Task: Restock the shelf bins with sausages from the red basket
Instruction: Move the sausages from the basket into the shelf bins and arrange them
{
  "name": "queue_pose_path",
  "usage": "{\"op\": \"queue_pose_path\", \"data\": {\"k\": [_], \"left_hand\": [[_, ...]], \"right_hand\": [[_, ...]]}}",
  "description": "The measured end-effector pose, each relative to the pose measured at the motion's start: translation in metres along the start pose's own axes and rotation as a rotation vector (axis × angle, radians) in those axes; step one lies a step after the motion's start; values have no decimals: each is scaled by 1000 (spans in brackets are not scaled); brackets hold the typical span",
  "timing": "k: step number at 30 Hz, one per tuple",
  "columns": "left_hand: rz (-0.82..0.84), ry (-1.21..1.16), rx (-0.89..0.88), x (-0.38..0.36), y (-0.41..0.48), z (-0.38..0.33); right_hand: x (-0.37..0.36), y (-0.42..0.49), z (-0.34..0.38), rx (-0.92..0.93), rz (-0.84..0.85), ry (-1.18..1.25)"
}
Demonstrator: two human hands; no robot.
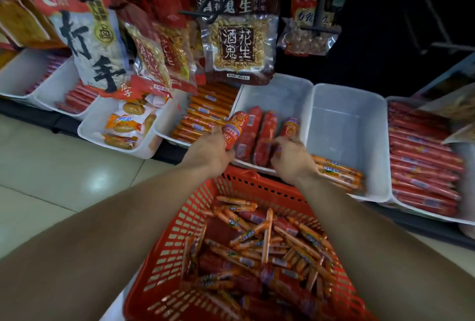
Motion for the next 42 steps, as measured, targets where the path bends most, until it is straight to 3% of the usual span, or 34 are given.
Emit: {"op": "queue_pose_path", "data": {"k": [8, 16, 25, 31, 38, 42], "left_hand": [[-49, -5, 66, -21, 44, -37], [45, 51, -103, -37, 31, -35], [136, 283, -274, -11, -68, -22], [237, 301, -266, -57, -147, -8], [400, 363, -197, -160, -188, 32], [484, 386, -196, -196, -184, 42]], "right_hand": [[-2, -15, -8, 89, -29, -41], [-3, -28, -3, 121, 20, -95], [30, -98, -14, 29, 99, -155], [26, -157, -38, -21, 80, -155], [-62, -210, -105, -159, 439, -163], [-104, -224, -137, -220, 509, -179]]}}
Point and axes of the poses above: each hand's wrist, its own y-axis towards the middle knuckle, its own x-axis out of the back of the hand, z = x × y, the point moved 8 cm from there along y, towards the middle knuckle, and after that the axes turned 9 degrees about y, right-handed, at the moved point
